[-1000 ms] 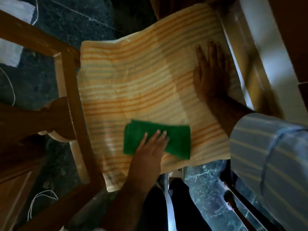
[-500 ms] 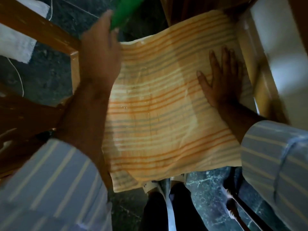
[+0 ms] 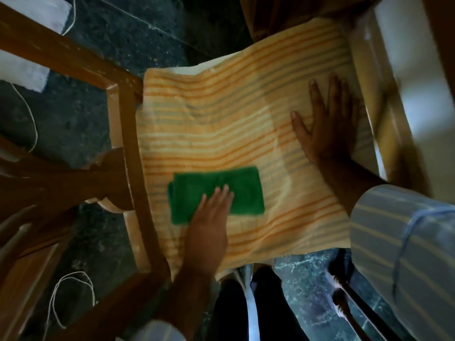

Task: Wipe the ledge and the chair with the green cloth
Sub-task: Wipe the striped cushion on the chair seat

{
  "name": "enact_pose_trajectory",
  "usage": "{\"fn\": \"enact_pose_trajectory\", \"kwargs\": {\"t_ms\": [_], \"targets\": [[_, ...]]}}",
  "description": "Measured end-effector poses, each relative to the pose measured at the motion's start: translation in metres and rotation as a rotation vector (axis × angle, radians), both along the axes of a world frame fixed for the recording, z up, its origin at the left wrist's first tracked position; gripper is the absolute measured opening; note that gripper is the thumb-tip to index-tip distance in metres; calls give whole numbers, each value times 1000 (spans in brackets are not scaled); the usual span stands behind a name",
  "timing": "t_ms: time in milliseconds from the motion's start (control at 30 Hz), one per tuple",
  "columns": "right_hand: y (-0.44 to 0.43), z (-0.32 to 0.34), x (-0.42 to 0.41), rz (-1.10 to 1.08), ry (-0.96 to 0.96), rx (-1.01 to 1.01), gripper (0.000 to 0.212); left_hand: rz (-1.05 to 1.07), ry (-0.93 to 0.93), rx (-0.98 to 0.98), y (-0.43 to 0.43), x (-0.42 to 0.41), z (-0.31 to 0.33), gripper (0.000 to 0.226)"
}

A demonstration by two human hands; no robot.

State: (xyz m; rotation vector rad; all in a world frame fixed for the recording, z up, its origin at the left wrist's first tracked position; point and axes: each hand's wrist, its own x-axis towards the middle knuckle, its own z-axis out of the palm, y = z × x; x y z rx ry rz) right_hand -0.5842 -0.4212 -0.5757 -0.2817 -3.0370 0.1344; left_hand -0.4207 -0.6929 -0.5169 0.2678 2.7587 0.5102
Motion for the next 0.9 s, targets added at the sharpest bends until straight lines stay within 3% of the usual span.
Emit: {"fn": "enact_pose_trajectory", "kwargs": {"t_ms": [67, 167, 233, 333, 400, 467, 533, 667, 733, 900], "targets": [[1, -3, 1, 0, 19, 3, 74, -15, -75, 56, 1, 44, 13, 91], [1, -5, 0, 7, 25, 1, 76, -25, -117, 240, -3, 66, 29, 73], [2, -6, 0, 12, 26, -1, 76, 201, -77, 334, -7, 44, 44, 60], [2, -8, 1, 14, 21, -10, 76, 640, 125, 416, -25, -28, 60, 39], [3, -8, 0, 15, 19, -6, 76, 744, 312, 423, -47, -90, 67, 34], [4, -8, 1, 21, 14, 2, 74, 667, 482, 339, -63, -140, 69, 37], [3, -9, 1, 19, 14, 7, 74, 534, 499, 269, -67, -170, 59, 41], [4, -10, 0, 15, 26, -2, 73, 231, 188, -1, -56, -151, 6, 51], [5, -10, 0, 16, 25, -2, 73, 218, 69, -41, -52, -117, -16, 59], [3, -9, 0, 18, 25, -5, 76, 356, 58, -19, -35, -6, -20, 59]]}}
